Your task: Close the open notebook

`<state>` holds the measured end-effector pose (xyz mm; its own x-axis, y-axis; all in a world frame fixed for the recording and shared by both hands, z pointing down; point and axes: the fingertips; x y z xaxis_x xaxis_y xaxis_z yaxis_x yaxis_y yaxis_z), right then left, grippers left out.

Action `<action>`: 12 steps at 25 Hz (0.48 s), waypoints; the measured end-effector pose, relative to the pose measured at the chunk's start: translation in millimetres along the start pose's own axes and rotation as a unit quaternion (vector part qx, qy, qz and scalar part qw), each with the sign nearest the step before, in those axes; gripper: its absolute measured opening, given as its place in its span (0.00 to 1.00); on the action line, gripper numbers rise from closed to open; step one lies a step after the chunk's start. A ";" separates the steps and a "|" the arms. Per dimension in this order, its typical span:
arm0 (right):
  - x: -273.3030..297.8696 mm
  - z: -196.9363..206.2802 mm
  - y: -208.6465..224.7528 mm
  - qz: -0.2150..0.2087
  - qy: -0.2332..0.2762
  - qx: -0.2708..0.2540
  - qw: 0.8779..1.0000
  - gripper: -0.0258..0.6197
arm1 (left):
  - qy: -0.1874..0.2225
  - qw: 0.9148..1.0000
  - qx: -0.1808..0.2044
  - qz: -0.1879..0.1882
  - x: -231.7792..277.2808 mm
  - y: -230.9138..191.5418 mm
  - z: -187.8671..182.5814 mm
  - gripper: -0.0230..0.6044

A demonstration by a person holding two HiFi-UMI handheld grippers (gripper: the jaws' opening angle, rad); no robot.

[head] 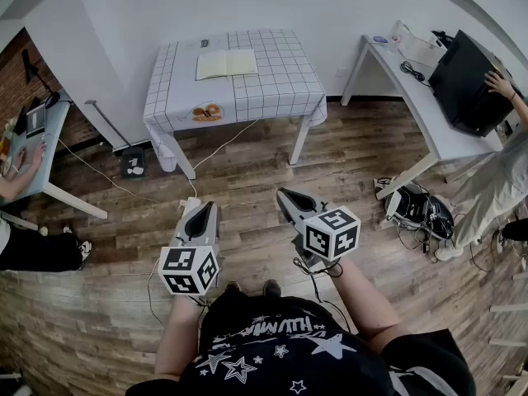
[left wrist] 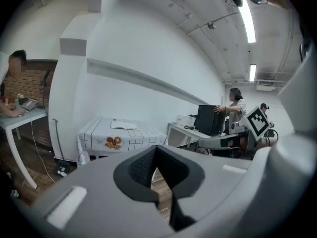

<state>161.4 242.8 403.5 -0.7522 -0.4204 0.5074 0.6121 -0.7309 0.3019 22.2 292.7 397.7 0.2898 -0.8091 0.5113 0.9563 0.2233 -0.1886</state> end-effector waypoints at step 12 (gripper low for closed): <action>-19.2 10.1 0.3 -0.030 0.014 -0.007 0.999 0.06 | 0.001 1.000 -0.001 -0.002 2.1 25.0 9.5 0.05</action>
<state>178.5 256.1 402.1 -0.7945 -0.3906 0.4649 0.5622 -0.7625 0.3201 47.0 301.7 402.0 0.2853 -0.8108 0.5111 0.9575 0.2181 -0.1886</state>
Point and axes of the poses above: the fingertips, and each gripper's own axes: x forward along the fingers, y to its right, z out of its underside, and after that the axes turned 14 degrees about -y, right-handed
